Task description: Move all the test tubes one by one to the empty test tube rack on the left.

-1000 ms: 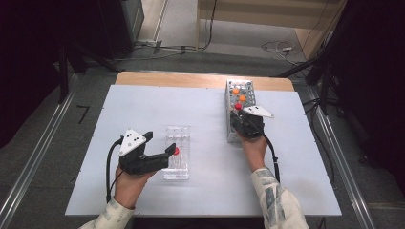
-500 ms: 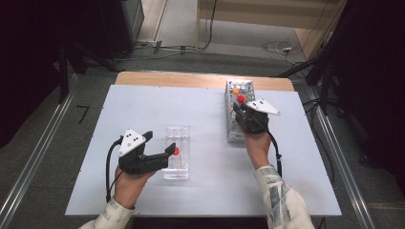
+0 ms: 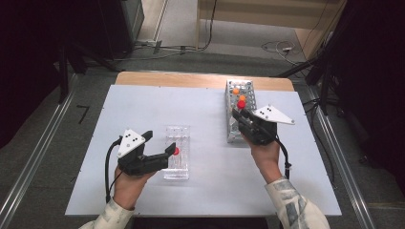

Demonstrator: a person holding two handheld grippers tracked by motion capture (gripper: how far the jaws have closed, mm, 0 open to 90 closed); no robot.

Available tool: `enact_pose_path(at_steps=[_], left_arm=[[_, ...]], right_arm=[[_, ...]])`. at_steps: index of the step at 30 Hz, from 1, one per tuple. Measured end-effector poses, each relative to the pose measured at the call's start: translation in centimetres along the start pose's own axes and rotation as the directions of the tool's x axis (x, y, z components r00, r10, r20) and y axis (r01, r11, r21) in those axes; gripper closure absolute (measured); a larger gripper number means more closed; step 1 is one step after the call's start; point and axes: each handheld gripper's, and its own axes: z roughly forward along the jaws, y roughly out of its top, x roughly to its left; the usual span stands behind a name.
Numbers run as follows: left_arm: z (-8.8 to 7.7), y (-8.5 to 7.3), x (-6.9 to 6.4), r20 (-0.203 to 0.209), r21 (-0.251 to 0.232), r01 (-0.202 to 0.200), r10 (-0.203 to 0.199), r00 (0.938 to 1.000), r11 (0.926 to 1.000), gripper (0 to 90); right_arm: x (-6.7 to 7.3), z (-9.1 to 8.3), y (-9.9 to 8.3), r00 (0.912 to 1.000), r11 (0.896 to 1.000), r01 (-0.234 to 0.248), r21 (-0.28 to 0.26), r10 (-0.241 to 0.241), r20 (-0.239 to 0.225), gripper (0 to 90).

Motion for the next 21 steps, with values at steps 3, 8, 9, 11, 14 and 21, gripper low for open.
enact_pose_path(at_steps=[3, 8, 9, 11, 14, 21], left_arm=[[-0.1, 0.0, -0.4, 0.012, -0.004, -0.005, 0.005, 0.9999, 1.0000, 14.4], [-0.3, 0.3, -1.4, 0.039, -0.004, -0.030, 0.031, 0.9988, 0.9995, 15.5], [-0.3, 0.3, -1.6, 0.046, -0.004, -0.036, 0.036, 0.9983, 0.9994, 15.5], [-0.4, 0.4, -2.0, 0.063, 0.005, -0.047, 0.046, 0.9970, 0.9989, 15.8], [-0.3, 0.4, -2.6, 0.090, 0.014, -0.065, 0.064, 0.9939, 0.9978, 16.0], [-0.2, 0.2, -4.6, 0.152, 0.027, -0.128, 0.122, 0.9807, 0.9914, 21.1]], right_arm=[[0.7, -1.3, -0.7, 0.9988, 1.000, 0.020, 0.010, -0.019, -0.045, 71.1], [1.8, -2.8, -1.9, 0.9930, 0.999, 0.025, 0.035, -0.020, -0.116, 71.1], [2.1, -3.1, -2.3, 0.9908, 0.999, 0.025, 0.044, -0.019, -0.134, 71.2], [2.5, -3.5, -3.0, 0.9870, 0.998, 0.035, 0.055, -0.025, -0.159, 71.1], [3.2, -3.9, -4.0, 0.9815, 0.996, 0.047, 0.077, -0.032, -0.189, 71.1], [5.4, -4.3, -6.3, 0.9586, 0.988, 0.092, 0.123, -0.054, -0.279, 71.1]])
